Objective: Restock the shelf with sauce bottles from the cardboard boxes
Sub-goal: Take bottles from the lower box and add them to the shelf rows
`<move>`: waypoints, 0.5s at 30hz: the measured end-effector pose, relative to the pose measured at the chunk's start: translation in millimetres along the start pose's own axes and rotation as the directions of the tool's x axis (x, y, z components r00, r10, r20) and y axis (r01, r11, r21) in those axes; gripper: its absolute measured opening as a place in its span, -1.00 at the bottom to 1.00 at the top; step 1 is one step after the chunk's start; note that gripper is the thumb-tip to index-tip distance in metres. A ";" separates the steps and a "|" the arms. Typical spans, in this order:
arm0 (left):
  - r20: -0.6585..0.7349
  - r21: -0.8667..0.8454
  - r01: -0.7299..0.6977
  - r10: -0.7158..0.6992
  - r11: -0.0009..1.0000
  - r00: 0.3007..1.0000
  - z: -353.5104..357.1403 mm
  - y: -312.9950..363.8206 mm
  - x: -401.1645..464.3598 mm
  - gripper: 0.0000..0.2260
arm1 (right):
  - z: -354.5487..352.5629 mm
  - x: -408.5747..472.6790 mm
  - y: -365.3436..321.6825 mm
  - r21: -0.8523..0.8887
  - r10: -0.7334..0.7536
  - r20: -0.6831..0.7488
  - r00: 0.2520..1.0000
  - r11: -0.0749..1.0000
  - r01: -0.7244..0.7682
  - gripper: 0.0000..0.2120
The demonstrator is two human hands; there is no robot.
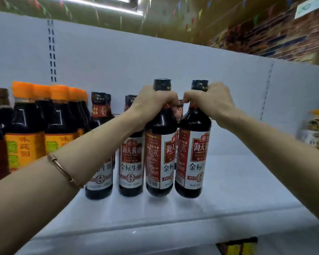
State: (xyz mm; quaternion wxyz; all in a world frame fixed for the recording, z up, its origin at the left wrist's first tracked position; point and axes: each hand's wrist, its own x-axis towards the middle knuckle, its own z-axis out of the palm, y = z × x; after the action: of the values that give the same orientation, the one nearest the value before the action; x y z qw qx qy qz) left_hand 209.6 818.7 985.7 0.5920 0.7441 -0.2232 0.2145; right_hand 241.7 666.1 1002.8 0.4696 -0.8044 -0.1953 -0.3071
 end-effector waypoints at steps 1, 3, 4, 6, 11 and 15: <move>-0.026 0.024 -0.003 0.004 1.000 1.000 4.5 -4.5 2.7 -0.86 | 1.3 4.9 9.3 0.003 -0.001 0.018 1.000 1.000 0.001 -0.82; -0.070 0.079 -0.001 0.007 0.997 0.998 13.9 -13.2 7.2 -0.89 | 4.0 14.1 26.3 0.005 -0.013 0.055 0.998 1.000 0.012 -0.81; -0.087 0.114 -0.005 0.015 0.993 0.996 19.0 -17.5 9.1 -0.89 | 5.6 18.2 34.9 0.010 -0.016 0.072 0.997 1.000 0.015 -0.81; -0.103 0.210 -0.034 0.057 0.977 0.993 27.9 -26.2 14.1 -0.90 | 8.5 24.8 52.3 0.029 -0.012 0.090 0.996 1.000 0.009 -0.78; -0.150 0.283 -0.024 0.068 0.959 0.986 37.8 -44.1 28.2 -0.91 | 16.9 37.1 87.8 0.109 0.008 0.080 0.997 0.994 -0.017 -0.75; -0.200 0.307 -0.080 0.146 0.948 0.969 38.5 -54.1 34.3 -0.87 | 24.0 43.8 98.7 0.081 -0.045 0.071 0.996 0.996 0.039 -0.71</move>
State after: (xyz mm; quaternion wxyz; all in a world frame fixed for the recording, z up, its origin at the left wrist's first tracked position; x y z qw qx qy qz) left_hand 271.2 789.2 955.3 0.4815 0.7820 -0.1641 0.3602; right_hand 340.9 640.5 960.9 0.4872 -0.7914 -0.2412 -0.2796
